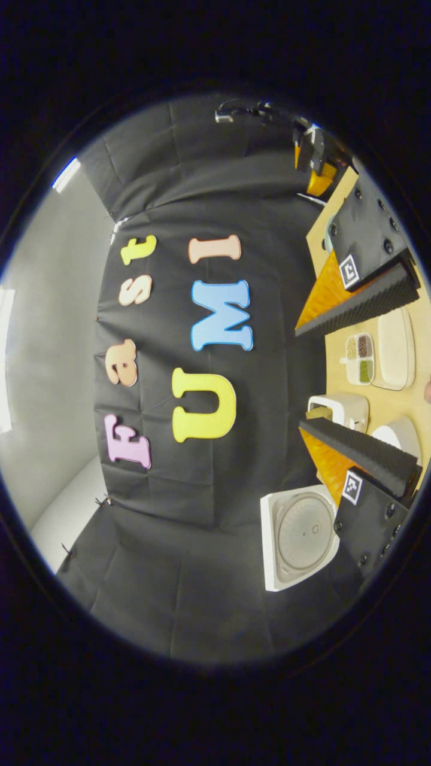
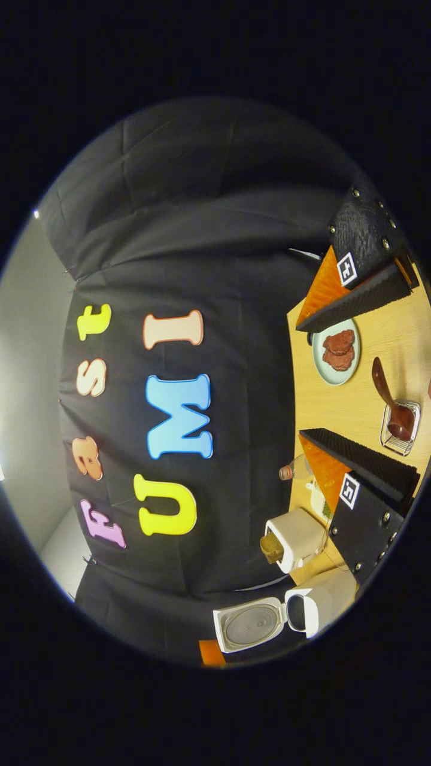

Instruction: Close the left gripper, press the button to open the rice cooker; take a wooden spoon from the chopstick holder with the right hand, scoop a spoonful of rice and pour it into the rice cooker, then put the wooden spoon back into the chopstick holder.

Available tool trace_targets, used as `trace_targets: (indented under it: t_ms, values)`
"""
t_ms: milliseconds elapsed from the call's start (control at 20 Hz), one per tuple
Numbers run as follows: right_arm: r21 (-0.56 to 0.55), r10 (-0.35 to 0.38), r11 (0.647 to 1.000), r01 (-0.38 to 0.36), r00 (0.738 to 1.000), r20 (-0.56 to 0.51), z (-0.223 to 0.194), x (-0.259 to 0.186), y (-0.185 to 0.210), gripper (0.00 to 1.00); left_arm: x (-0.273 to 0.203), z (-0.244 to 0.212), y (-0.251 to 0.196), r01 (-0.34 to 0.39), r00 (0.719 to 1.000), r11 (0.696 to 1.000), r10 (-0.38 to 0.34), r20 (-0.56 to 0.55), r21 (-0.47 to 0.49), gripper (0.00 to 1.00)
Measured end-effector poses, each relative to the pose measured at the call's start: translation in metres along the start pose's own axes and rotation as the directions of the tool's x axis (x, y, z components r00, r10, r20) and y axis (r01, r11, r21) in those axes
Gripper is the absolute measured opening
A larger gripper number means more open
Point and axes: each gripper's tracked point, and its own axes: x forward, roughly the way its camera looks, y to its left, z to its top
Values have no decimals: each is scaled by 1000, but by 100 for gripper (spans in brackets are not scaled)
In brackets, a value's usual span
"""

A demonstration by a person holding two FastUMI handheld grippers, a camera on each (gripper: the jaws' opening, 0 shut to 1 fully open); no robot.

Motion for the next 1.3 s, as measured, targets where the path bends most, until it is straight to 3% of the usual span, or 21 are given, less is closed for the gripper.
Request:
trace_targets:
  t_ms: [150,250,500,800,900,950,1000,1100,1250,1300]
  values:
    - [42,5,999,-1,995,-97,-37,15,-4,98,5,-5,-6,-7,1000,1000,7,-16,19,91]
    - [56,14,998,-8,993,-120,-51,21,-5,98,6,-4,-9,-15,1000,999,15,-11,36,94]
    - [42,40,999,-33,984,-172,-84,36,-5,98,13,-12,-19,-29,999,999,30,-33,33,91]
    - [126,90,990,-57,958,-271,-133,51,0,98,19,-30,-28,-40,996,999,41,-83,13,94]
    - [136,86,989,-49,955,-285,-139,52,2,98,19,-29,-27,-25,996,999,26,-80,21,91]
    - [136,83,990,-46,956,-280,-139,55,3,89,21,-28,-24,-13,997,999,17,-78,41,94]
    - [155,106,986,-64,954,-281,-139,56,11,83,22,-31,-18,-4,996,998,9,-84,61,91]
    - [216,124,975,-59,945,-301,-139,52,21,55,27,-25,-5,8,997,998,-3,-71,69,94]
    - [332,161,942,-44,929,-332,-135,51,35,25,32,-24,14,13,998,998,-9,-64,57,94]
    - [350,157,936,-31,928,-339,-137,50,39,25,32,-25,20,13,998,998,-10,-60,54,94]
